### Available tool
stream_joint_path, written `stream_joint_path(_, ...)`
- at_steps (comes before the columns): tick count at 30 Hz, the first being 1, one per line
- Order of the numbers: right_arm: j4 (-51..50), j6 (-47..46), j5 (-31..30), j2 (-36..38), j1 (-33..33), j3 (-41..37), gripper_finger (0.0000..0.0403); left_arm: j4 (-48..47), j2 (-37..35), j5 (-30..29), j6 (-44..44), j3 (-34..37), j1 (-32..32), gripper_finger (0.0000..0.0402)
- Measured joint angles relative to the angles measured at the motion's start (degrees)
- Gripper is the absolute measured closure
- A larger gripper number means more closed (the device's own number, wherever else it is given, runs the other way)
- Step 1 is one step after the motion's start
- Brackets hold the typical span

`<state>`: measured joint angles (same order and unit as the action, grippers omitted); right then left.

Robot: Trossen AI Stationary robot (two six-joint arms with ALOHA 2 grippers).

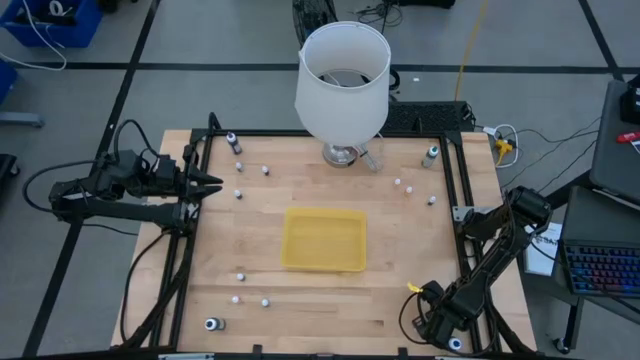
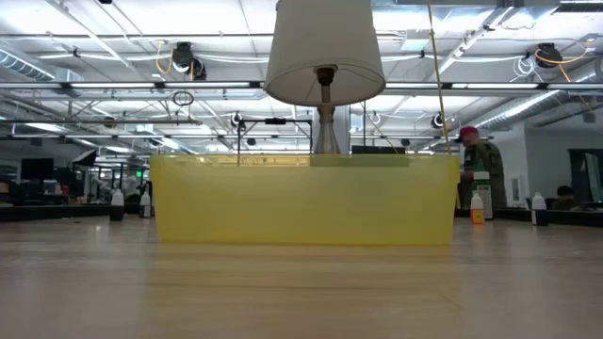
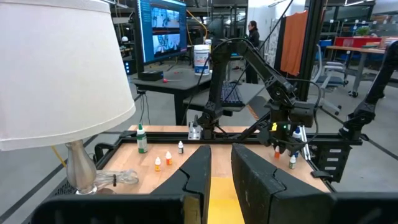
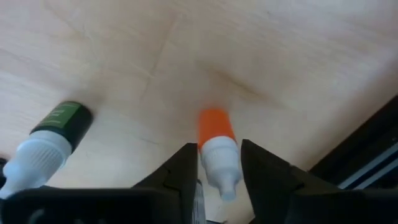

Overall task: Pick & Place food coloring
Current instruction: Put the yellow food coloring bottle into the yellow bin

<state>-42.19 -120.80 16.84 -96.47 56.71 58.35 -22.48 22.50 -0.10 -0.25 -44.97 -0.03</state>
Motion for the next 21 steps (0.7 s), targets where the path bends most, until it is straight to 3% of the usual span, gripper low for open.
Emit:
stream_joint_path(5,0.4,1.4,0.0,0.1,0.0,0.0,0.0351,0.0,0.0,0.0,0.0,0.0,0.0,0.0334)
stream_joint_path(21,-5.3,8.3,-4.8,1.3,-1.5,0.0,0.035,0.0,0.0,0.0,0.0,0.0,0.0,0.0334)
